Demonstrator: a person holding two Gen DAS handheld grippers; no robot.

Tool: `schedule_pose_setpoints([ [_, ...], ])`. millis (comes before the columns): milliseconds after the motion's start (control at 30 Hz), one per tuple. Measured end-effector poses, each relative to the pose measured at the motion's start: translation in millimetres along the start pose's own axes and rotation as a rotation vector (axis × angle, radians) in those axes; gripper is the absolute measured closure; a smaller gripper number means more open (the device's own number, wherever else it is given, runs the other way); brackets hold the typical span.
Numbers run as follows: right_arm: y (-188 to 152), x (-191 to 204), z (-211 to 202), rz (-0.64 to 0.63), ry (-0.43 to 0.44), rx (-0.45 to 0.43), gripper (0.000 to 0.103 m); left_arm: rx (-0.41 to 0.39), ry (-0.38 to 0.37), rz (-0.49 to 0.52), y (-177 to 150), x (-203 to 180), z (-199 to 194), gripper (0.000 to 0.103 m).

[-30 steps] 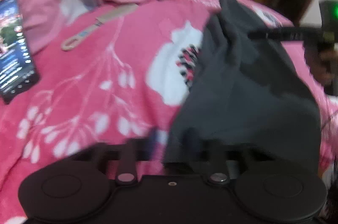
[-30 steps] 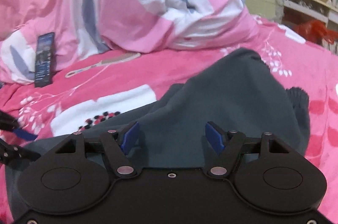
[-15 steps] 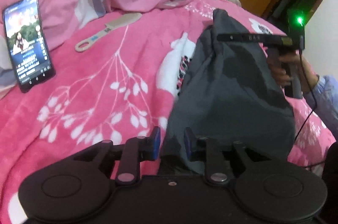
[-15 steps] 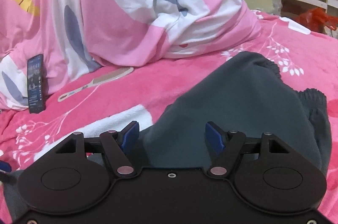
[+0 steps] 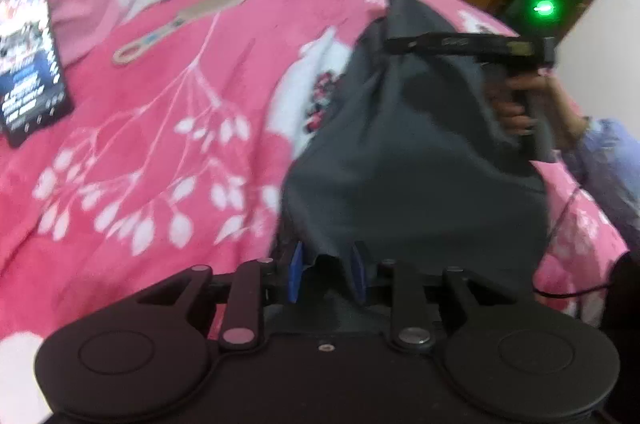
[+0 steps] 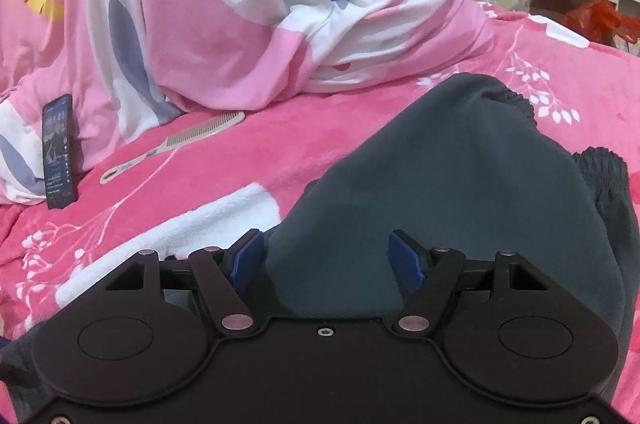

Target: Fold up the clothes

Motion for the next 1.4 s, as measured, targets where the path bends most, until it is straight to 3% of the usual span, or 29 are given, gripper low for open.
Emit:
schedule_pose_setpoints([
  [100, -1, 1, 2, -0.005, -0.003, 0.003, 0.034, -0.002, -0.033, -0.118, 2, 10, 10, 0.081],
  [133, -2, 0, 3, -0.001, -0.003, 0.004, 0.034, -0.002, -0.050, -0.162, 2, 13, 13, 0.102],
  [333, 1, -4, 5, 0.000, -0.011, -0.003, 0.034, 0.017, -0.085, -0.293, -6, 28, -8, 0.101],
  [467, 5, -7, 7, -0.002, -0.008, -0.025, 0.033, 0.057, -0.037, -0.364, -21, 46, -36, 0.101],
  [567, 7, -9, 16, -0.016, -0.040, -0.024, 0.033, 0.070, 0.031, -0.322, -35, 51, -37, 0.098],
  [633, 6, -11, 25, -0.045, -0.075, -0.015, 0.033, 0.073, 0.054, -0.294, -39, 51, -31, 0.087],
  [700, 5, -13, 26, -0.052, -0.090, -0.002, 0.033, 0.124, 0.076, -0.275, -44, 50, -28, 0.085],
  [767, 4, -13, 25, -0.049, -0.097, 0.004, 0.033, 0.118, 0.111, -0.267, -45, 50, -38, 0.082],
  [800, 6, -11, 18, -0.038, -0.088, -0.005, 0.033, 0.088, 0.136, -0.260, -43, 49, -46, 0.082],
  [867, 10, -4, -3, -0.027, -0.052, -0.032, 0.031, -0.066, 0.225, -0.180, -30, 36, -77, 0.082],
  [933, 11, 6, -31, -0.042, -0.019, -0.045, 0.029, -0.134, 0.187, -0.086, -21, 13, -84, 0.078],
  [1033, -5, 18, -59, -0.079, 0.042, 0.021, 0.028, -0.060, 0.004, -0.043, -23, -19, -60, 0.076],
  [1100, -16, 24, -67, -0.103, 0.063, 0.070, 0.028, -0.010, -0.102, 0.081, -36, -53, -30, 0.076],
  [1133, -29, 29, -73, -0.144, 0.072, 0.128, 0.028, 0.001, -0.120, 0.121, -41, -61, -24, 0.076],
  [1267, -68, 32, -77, -0.277, 0.058, 0.265, 0.028, 0.083, -0.033, 0.317, -74, -74, -2, 0.079],
  [1367, -90, 16, -84, -0.288, -0.001, 0.283, 0.028, 0.111, 0.002, 0.314, -82, -57, -8, 0.087],
  [1400, -93, 9, -87, -0.282, -0.010, 0.273, 0.025, 0.135, 0.004, 0.265, -83, -46, -12, 0.086],
])
Point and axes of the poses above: each gripper's, at about its wrist camera, not at the fingertips, and z roughly the way its jaws point, x to its left, y to its top, the point moved 4 cm from there along z, roughly the way its jaws point, and after that the axes turned 9 degrees about y, right-handed, at the moved point
